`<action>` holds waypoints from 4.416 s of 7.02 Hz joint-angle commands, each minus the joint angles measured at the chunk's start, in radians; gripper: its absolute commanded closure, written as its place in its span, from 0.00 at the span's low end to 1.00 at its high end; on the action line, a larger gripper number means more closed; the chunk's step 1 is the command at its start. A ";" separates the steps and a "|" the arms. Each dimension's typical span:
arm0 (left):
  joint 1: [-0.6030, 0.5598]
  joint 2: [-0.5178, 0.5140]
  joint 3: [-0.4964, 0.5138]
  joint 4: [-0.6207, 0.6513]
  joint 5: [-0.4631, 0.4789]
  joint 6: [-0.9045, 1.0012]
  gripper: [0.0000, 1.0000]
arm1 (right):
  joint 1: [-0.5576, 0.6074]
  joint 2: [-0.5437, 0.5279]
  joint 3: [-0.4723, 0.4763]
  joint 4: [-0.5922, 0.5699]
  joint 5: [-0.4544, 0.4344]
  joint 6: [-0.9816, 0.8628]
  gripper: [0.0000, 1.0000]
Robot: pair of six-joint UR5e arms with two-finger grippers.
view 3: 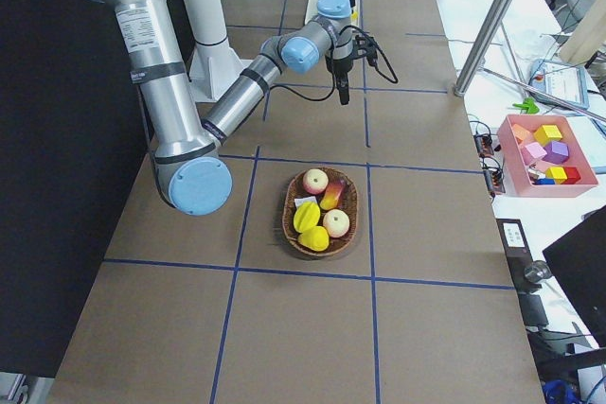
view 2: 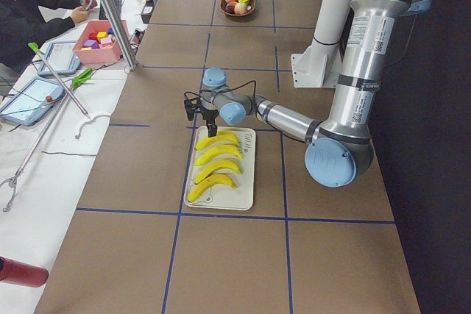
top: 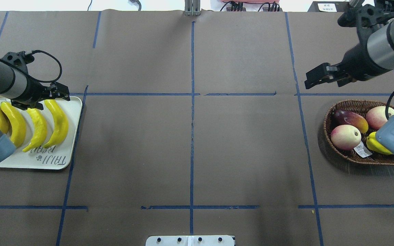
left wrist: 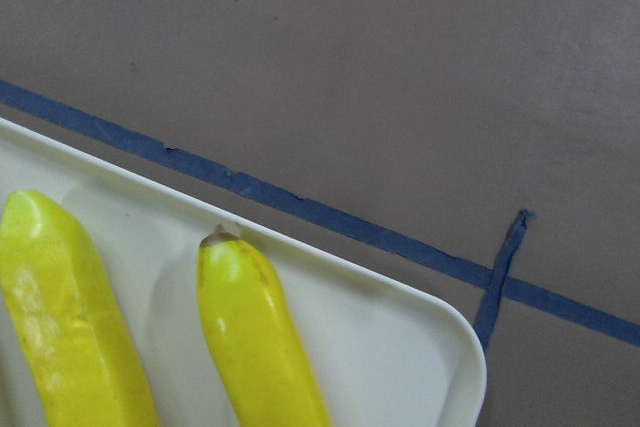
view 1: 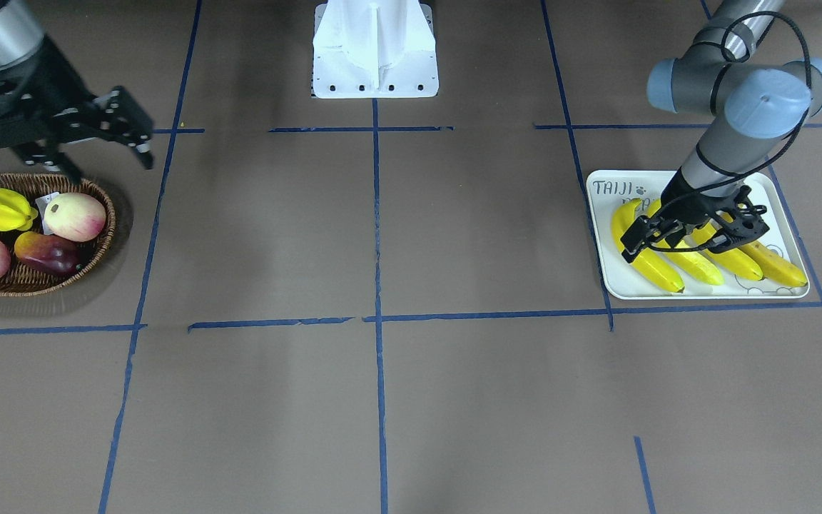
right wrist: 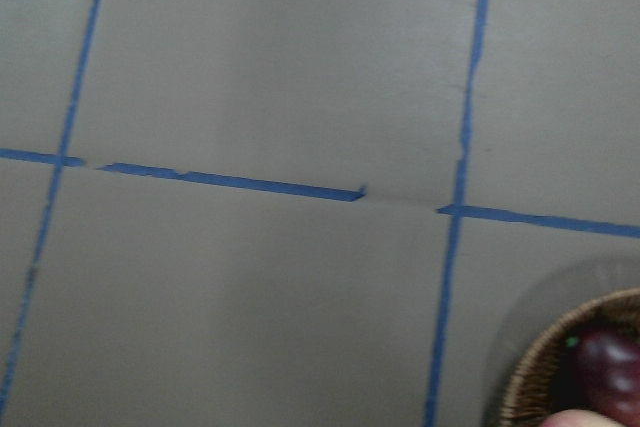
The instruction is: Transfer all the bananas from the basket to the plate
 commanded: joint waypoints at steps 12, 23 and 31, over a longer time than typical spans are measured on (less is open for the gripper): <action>-0.682 0.151 0.255 0.361 -0.340 1.336 0.00 | 0.613 -0.186 -0.419 -0.146 0.163 -1.007 0.00; -0.720 0.228 0.059 0.467 -0.341 1.292 0.00 | 0.628 -0.314 -0.508 -0.042 0.229 -0.923 0.00; -0.723 0.216 0.049 0.455 -0.337 1.254 0.00 | 0.628 -0.318 -0.508 0.009 0.218 -0.822 0.00</action>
